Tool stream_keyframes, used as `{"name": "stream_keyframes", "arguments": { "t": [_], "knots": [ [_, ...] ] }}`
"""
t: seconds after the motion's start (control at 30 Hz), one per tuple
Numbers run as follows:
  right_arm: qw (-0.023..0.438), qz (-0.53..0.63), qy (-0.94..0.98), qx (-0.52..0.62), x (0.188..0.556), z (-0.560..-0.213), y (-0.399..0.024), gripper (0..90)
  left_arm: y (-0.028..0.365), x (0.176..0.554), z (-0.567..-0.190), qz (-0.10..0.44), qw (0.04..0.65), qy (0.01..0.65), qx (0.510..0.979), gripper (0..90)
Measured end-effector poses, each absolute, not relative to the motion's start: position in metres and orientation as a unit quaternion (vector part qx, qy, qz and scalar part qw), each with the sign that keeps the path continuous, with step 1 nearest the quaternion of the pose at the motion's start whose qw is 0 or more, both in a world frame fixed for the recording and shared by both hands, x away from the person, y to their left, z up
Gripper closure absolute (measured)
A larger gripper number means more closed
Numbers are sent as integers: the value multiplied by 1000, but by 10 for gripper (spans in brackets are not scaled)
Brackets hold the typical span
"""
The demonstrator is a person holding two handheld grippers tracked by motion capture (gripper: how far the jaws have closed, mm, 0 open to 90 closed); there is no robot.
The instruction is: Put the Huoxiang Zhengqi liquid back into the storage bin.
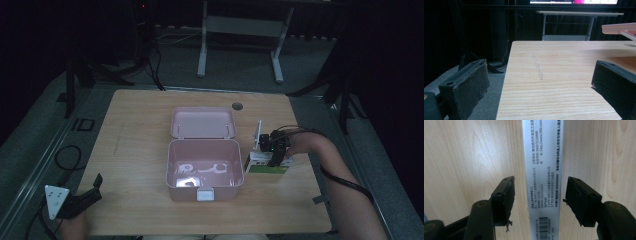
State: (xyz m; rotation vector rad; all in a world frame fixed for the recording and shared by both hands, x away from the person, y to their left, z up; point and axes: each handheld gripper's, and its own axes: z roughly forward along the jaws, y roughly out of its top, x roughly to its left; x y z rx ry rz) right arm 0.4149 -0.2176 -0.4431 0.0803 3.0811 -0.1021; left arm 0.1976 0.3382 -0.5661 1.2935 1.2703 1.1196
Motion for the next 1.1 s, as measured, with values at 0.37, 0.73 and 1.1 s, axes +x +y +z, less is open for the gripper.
{"name": "stream_keyframes", "arguments": {
  "t": [0.37,0.73,1.1],
  "knots": [
    [16,-33,999,25,420,-458,-221,568,338,198,-566,460,484,522,532,10],
    [8,-30,999,21,422,-466,-222,601,338,198,-566,460,482,522,532,10],
    [5,-40,999,27,418,-460,-223,616,338,198,-566,460,482,522,532,10]
  ]
}}
